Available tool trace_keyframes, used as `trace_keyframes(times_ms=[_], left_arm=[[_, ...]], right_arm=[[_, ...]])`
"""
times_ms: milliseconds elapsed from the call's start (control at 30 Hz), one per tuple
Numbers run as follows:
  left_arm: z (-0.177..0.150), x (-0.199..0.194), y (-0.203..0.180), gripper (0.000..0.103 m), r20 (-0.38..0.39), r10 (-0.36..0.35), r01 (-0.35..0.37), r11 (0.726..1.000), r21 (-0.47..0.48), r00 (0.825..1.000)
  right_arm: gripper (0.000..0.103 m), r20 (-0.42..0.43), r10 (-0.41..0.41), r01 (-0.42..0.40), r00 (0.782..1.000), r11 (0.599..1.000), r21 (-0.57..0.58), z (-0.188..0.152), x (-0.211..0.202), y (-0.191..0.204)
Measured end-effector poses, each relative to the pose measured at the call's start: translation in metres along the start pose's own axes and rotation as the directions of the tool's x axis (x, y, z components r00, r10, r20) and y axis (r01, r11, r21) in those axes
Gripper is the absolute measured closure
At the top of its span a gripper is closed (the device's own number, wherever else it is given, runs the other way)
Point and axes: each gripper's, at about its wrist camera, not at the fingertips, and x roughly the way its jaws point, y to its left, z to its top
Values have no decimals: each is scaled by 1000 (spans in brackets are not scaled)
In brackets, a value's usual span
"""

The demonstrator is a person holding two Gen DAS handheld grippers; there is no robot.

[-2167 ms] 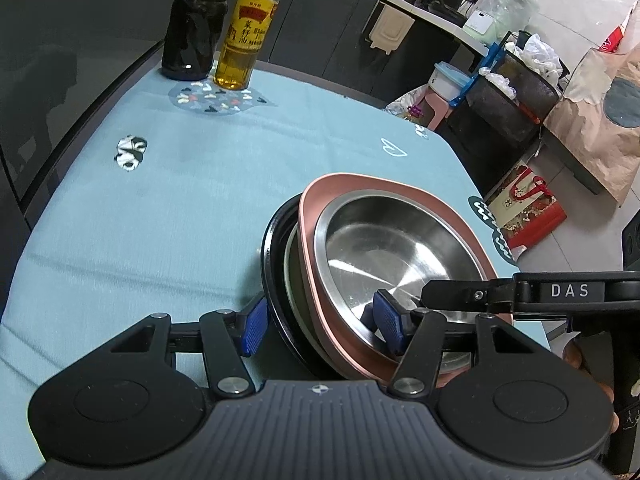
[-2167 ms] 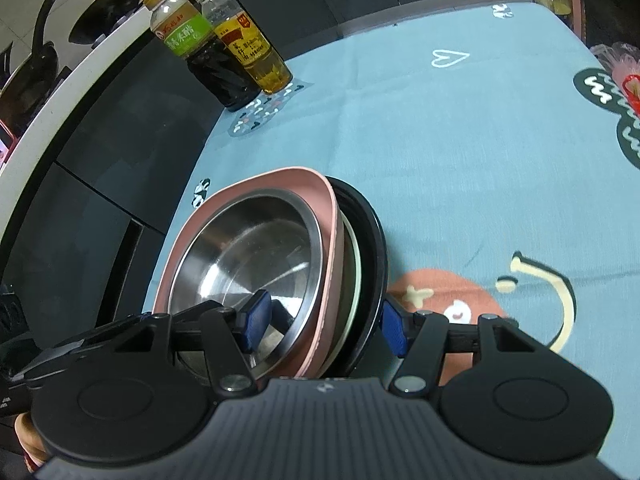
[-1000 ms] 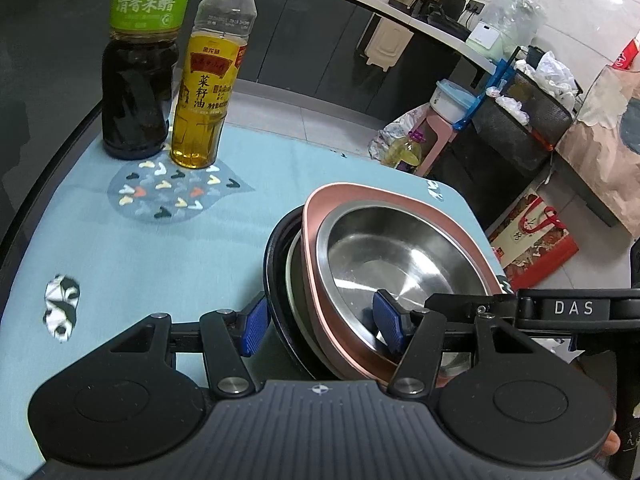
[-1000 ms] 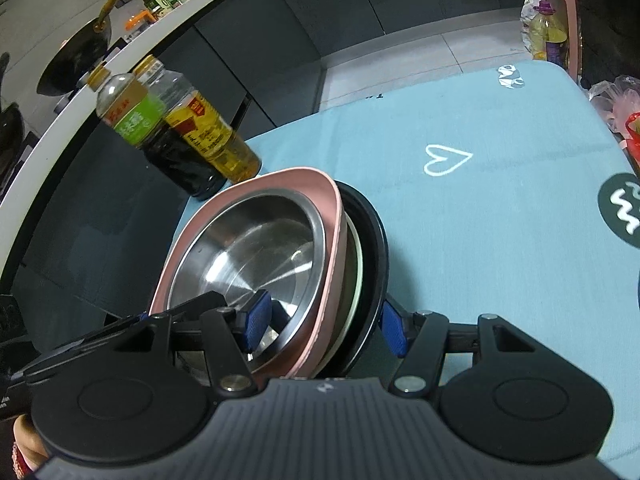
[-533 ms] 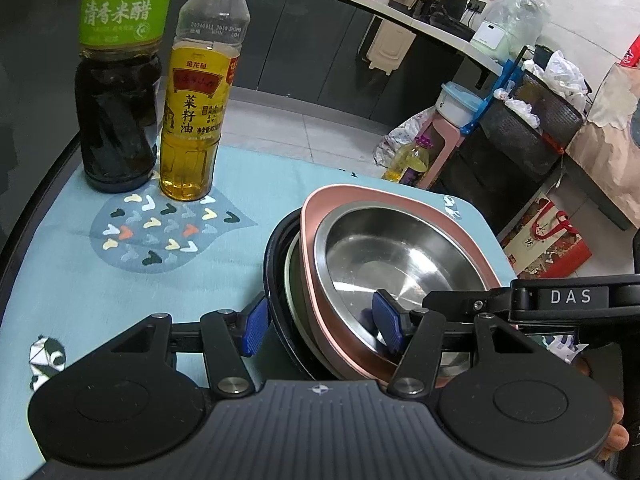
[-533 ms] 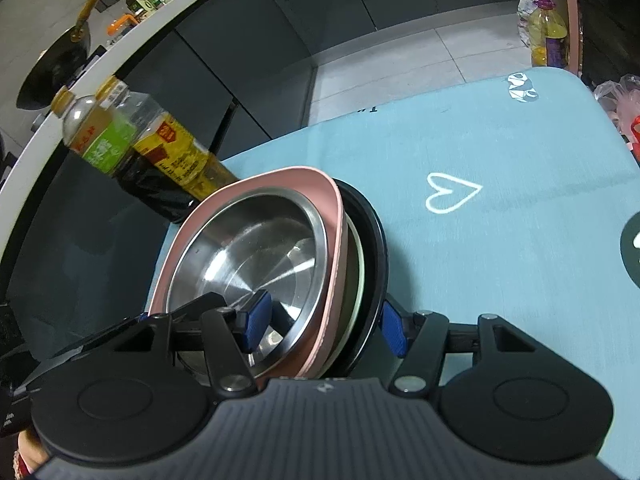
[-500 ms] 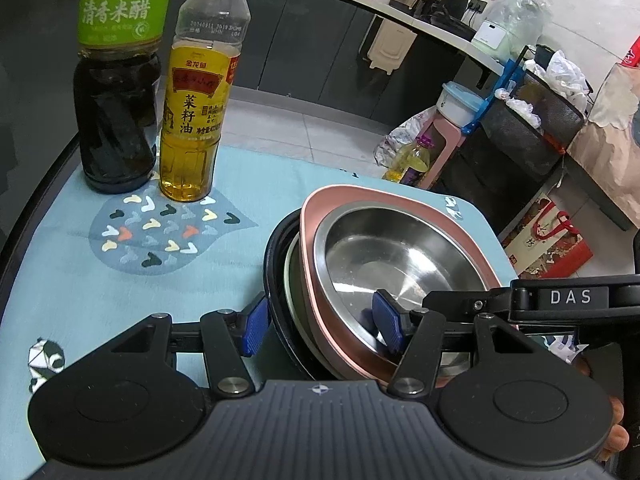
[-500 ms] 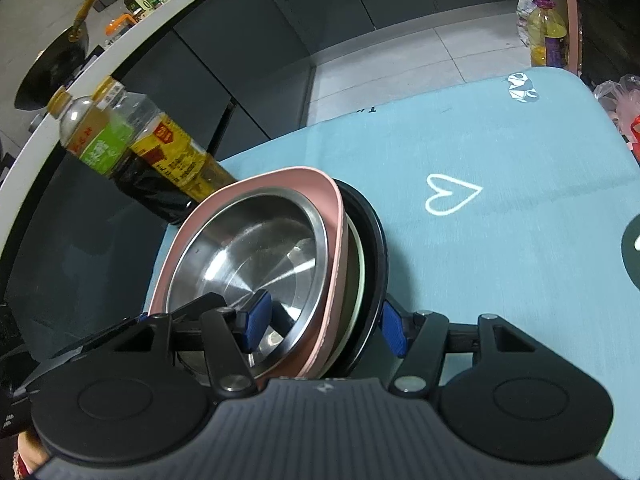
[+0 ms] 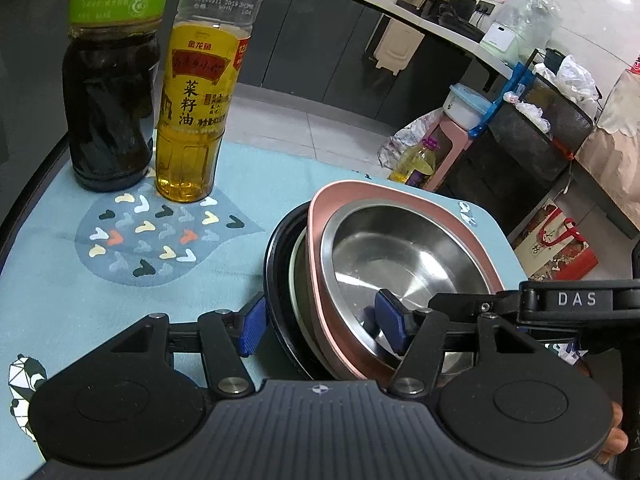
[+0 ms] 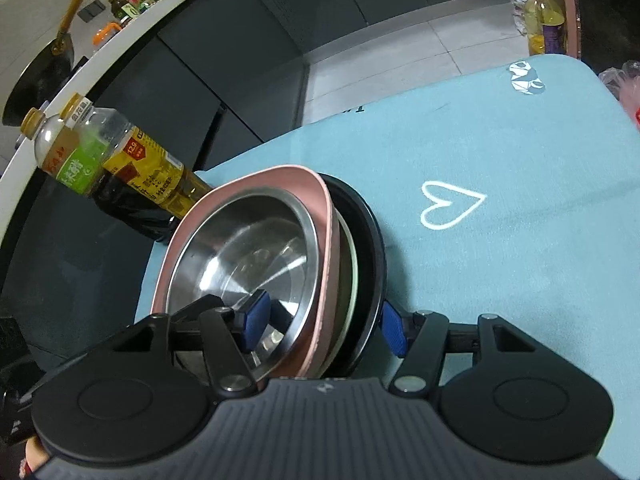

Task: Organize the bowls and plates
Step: 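Carry the whole plate-and-bowl stack across the cloth with both grippers, then open both grippers and pull back from the stack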

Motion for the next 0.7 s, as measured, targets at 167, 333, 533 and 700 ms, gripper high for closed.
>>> trace_keyframes(times_ms=[167, 333, 533, 700], left_arm=[[0, 0, 2, 47, -4, 6, -6, 1000, -7, 1000], [1, -9, -2, 48, 11, 28, -28, 999, 28, 1000], [-1, -27, -2, 48, 32, 40, -41, 999, 22, 999], [-13, -57, -9, 48, 104, 70, -77, 995, 63, 992]], right_arm=[[53, 40, -25, 26, 999, 999, -38, -3, -8, 5], [53, 48, -30, 32, 998, 999, -42, -5, -14, 4], [53, 85, -45, 49, 995, 998, -46, -10, -27, 5], [53, 210, -98, 131, 973, 980, -151, -30, -48, 20]])
